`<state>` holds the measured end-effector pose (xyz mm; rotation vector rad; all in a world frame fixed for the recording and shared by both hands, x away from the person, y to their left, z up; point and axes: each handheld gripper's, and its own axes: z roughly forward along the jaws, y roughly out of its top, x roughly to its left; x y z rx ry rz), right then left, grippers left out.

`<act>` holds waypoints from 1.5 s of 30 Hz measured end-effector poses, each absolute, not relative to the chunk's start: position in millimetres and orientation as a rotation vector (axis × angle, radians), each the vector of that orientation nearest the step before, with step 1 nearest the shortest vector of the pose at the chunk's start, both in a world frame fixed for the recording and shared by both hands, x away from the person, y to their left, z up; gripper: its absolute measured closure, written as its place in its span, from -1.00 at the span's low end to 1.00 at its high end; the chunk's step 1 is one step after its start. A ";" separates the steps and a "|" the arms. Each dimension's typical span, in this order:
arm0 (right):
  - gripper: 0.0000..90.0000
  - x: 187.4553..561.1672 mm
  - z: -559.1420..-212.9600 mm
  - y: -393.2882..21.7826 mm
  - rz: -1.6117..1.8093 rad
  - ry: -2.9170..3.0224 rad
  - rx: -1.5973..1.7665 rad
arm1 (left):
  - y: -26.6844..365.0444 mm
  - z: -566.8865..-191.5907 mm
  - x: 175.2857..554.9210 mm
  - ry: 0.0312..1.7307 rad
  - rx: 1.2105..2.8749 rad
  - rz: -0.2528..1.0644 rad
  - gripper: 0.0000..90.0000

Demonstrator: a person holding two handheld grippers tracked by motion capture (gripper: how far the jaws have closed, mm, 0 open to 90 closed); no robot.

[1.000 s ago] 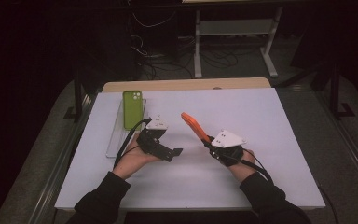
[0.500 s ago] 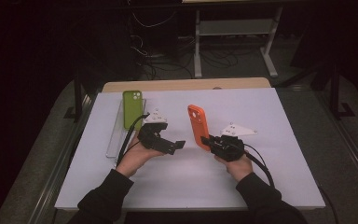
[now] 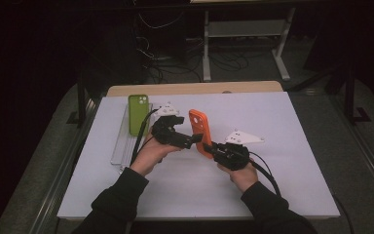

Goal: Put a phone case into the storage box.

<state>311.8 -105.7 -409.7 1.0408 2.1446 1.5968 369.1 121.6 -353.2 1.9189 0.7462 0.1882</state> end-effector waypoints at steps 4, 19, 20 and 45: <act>0.74 310.7 -408.5 -103.3 1.603 2.141 1.037 | 116.7 -353.5 372.0 0.746 1.906 0.184 -1.00; 0.74 308.5 -407.9 -100.3 1.590 2.134 1.003 | 107.0 -356.6 380.1 0.735 1.858 0.167 -1.00; 0.74 308.5 -407.9 -100.2 1.589 2.134 1.002 | 107.1 -356.4 379.9 0.737 1.852 0.159 -0.97; -0.18 312.8 -409.7 -114.0 1.508 2.226 1.013 | 128.6 -334.9 388.4 0.795 1.839 0.284 -0.70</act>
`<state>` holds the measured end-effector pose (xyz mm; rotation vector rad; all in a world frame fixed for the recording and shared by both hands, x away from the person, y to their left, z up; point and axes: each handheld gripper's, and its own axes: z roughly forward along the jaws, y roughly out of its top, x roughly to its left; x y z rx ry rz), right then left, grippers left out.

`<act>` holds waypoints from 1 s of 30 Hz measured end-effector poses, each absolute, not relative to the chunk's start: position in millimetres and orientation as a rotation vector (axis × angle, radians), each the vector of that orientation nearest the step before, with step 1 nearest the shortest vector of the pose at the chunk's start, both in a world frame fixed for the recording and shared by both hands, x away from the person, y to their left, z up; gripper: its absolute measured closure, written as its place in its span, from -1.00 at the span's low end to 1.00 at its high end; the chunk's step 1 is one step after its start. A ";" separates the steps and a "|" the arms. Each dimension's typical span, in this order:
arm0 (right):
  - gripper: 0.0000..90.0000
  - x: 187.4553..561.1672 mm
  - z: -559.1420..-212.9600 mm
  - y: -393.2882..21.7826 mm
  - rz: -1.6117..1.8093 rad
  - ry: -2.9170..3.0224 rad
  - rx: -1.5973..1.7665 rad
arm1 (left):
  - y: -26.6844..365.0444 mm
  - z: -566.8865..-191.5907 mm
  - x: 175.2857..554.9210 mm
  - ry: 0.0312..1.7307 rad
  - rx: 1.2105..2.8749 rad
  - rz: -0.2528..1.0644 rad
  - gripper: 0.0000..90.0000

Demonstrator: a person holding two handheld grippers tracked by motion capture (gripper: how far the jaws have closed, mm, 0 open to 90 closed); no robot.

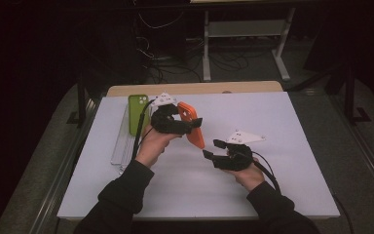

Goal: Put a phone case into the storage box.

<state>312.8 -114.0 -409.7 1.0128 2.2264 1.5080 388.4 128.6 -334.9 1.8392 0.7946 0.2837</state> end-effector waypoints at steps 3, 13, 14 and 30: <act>-0.40 313.0 -410.3 -123.1 1.434 2.251 1.027 | 138.8 -325.7 392.0 0.815 1.838 0.324 -0.70; -0.98 315.0 -416.4 -161.2 1.277 2.264 1.133 | 178.4 -293.9 410.5 0.925 1.820 0.493 -0.70; -0.99 314.6 -416.0 -166.0 1.258 2.263 1.144 | 183.0 -291.8 412.0 0.943 1.817 0.506 -0.70; -1.00 308.3 -418.1 -209.2 1.159 2.161 1.206 | 240.7 -292.8 428.6 1.198 1.812 0.698 -0.70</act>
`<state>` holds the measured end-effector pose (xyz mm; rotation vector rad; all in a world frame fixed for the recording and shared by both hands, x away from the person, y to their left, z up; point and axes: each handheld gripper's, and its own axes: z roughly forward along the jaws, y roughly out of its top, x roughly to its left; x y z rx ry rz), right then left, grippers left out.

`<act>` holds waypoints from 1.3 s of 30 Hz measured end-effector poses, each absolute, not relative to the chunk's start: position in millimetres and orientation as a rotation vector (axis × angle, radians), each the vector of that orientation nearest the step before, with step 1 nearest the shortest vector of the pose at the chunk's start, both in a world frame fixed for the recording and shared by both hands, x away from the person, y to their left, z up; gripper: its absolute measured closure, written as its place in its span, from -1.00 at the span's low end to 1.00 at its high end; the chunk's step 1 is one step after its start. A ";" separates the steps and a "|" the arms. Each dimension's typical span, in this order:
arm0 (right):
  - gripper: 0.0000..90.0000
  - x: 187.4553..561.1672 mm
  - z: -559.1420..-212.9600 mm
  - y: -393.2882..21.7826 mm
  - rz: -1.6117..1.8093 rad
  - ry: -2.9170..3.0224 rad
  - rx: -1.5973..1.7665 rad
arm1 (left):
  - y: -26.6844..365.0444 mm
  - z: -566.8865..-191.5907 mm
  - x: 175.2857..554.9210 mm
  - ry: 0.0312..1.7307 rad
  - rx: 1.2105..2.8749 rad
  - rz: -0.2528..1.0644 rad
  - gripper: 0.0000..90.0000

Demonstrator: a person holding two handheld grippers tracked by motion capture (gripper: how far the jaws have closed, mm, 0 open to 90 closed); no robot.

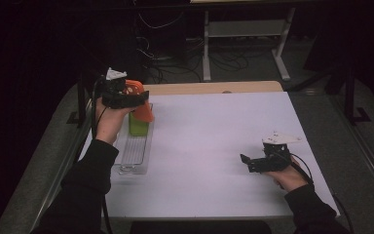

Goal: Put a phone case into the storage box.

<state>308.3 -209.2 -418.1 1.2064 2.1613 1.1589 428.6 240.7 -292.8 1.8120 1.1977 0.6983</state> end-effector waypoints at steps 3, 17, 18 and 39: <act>-1.00 308.1 -418.7 -211.0 1.149 2.158 1.202 | 246.0 -297.6 429.6 1.241 1.821 0.719 -0.70; -1.00 308.5 -419.4 -211.6 1.144 2.153 1.181 | 255.4 -326.9 426.9 1.339 1.870 0.720 -0.70; -1.00 308.4 -419.4 -211.5 1.145 2.154 1.181 | 255.2 -330.7 427.2 1.347 1.885 0.719 -0.70; -1.00 308.8 -419.6 -211.1 1.141 2.162 1.175 | 246.6 -357.9 432.6 1.413 1.951 0.717 -0.70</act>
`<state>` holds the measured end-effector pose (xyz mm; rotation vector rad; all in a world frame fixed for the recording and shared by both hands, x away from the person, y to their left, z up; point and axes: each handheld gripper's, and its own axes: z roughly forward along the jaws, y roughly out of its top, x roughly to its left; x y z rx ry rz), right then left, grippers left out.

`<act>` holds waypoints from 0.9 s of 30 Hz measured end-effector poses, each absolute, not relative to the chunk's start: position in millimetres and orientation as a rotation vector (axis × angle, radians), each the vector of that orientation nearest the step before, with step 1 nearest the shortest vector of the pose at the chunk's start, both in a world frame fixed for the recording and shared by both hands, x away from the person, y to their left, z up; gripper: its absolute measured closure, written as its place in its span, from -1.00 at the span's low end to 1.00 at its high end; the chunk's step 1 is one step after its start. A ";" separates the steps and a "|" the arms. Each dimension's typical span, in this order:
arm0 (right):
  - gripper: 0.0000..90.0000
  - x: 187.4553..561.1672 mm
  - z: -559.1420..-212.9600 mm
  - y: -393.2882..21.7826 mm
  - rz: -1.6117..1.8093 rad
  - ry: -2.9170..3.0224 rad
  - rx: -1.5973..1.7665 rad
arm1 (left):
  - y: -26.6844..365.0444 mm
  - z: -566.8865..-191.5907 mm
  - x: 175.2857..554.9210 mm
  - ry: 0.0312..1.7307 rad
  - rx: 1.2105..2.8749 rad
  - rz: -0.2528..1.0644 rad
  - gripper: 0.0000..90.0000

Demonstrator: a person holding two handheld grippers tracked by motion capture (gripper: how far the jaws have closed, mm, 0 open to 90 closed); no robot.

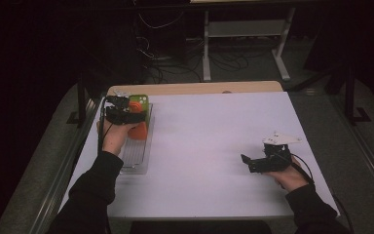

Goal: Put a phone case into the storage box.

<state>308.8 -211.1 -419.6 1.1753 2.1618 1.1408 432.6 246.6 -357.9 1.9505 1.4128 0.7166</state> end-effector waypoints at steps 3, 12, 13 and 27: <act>-1.00 309.0 -419.6 -211.1 1.141 2.164 1.172 | 245.0 -360.9 435.1 1.426 1.940 0.721 -0.71; -1.00 308.8 -419.3 -211.3 1.145 2.164 1.177 | 246.0 -368.0 444.5 1.444 1.929 0.774 -0.71; -1.00 308.7 -419.2 -211.3 1.145 2.163 1.176 | 245.8 -368.9 445.6 1.449 1.916 0.777 -0.72; -1.00 309.0 -419.5 -211.2 1.147 2.167 1.174 | 246.6 -381.1 466.9 1.432 1.910 0.770 -0.74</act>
